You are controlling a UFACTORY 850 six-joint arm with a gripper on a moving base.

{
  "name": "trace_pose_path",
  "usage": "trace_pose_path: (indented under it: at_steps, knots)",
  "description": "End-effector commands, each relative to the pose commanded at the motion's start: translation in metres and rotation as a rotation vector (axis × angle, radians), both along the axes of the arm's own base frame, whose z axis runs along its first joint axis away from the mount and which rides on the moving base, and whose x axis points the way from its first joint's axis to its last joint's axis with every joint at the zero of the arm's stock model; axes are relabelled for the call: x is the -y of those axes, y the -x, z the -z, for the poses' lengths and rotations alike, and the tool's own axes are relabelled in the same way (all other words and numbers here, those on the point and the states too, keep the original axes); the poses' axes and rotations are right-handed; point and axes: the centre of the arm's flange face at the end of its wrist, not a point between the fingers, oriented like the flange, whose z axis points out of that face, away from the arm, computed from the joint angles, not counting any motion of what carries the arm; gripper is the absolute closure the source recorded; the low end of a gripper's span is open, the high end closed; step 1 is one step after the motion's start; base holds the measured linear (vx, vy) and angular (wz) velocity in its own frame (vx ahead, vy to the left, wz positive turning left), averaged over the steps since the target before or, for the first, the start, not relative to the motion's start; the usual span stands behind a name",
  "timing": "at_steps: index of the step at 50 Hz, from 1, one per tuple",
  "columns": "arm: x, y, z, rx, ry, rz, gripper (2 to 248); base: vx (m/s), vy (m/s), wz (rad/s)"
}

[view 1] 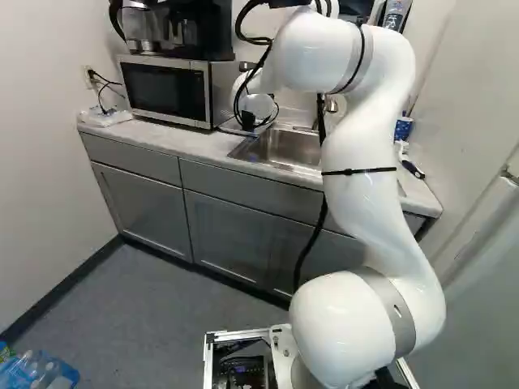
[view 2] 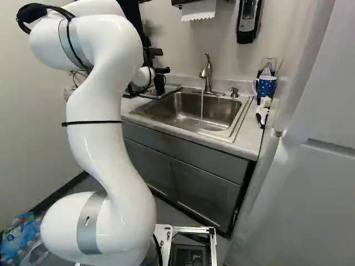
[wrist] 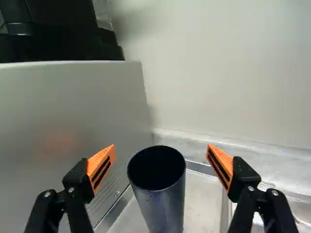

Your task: Rinse the cup and place it in the tray

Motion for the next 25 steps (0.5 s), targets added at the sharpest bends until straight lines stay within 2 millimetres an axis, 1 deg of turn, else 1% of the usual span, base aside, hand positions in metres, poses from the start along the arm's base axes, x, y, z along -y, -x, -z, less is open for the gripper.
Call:
trace_pose_path:
  at_steps: [25]
  knots:
    - [0.011,0.006,-0.03,0.042,-0.006,0.014,3,0.0,0.0,0.0]
